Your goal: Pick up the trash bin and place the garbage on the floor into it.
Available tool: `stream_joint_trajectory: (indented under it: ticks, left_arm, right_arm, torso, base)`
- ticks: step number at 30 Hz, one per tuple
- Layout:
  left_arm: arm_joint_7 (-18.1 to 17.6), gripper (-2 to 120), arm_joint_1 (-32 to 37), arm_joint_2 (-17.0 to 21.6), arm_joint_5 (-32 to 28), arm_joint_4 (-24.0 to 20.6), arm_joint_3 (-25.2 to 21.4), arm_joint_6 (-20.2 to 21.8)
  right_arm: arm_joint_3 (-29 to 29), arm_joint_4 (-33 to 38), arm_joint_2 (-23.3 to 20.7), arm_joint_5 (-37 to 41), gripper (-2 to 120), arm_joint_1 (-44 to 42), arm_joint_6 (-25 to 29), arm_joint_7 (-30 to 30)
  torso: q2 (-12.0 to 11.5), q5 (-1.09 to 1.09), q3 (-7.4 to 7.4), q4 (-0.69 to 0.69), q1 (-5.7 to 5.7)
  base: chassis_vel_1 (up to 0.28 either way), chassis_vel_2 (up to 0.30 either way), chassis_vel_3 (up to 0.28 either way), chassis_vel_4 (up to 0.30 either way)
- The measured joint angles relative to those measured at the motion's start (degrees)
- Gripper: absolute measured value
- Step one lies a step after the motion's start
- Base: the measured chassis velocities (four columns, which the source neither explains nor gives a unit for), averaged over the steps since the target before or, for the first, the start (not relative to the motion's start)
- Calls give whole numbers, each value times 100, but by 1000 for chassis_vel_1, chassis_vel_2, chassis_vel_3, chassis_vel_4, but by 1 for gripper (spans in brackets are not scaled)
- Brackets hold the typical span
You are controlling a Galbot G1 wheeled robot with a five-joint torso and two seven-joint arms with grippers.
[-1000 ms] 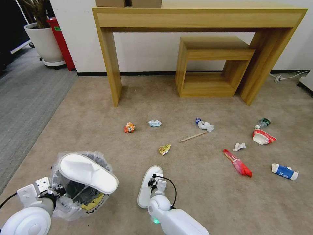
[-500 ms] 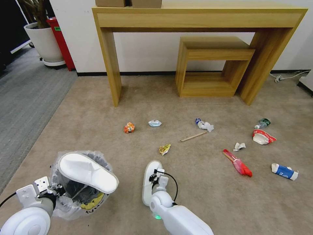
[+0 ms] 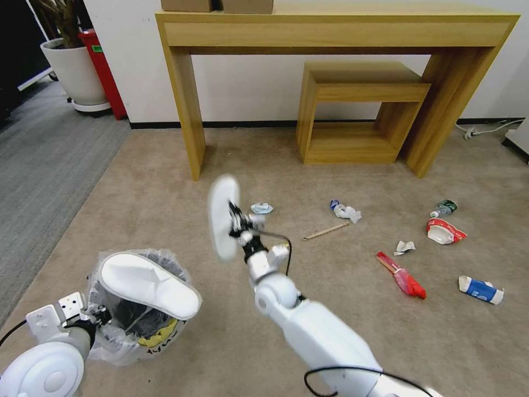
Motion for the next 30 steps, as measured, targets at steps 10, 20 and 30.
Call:
stream_joint_trajectory:
  ticks: [10, 20, 30]
  left_arm:
    - [13, 0, -155, -67, -72, 154, 72, 8]
    - [-49, 0, -229, -48, -166, 130, 26, 0]
    - [-162, 0, -119, -124, -246, -211, -59, -2]
  right_arm:
    - [-492, 345, 374, 1174, 0, 345, -475, 167]
    - [-1121, 146, 722, 1087, 0, 97, -556, 237]
    - [-1257, 41, 565, 972, 0, -29, -518, 298]
  torso:
    - [0, -1, 0, -1, 0]
    - [0, -1, 0, 0, 0]
    - [0, 1, 0, -1, 0]
  base:
    - [0, 0, 0, 0]
    - [0, 0, 0, 0]
    - [0, 0, 0, 0]
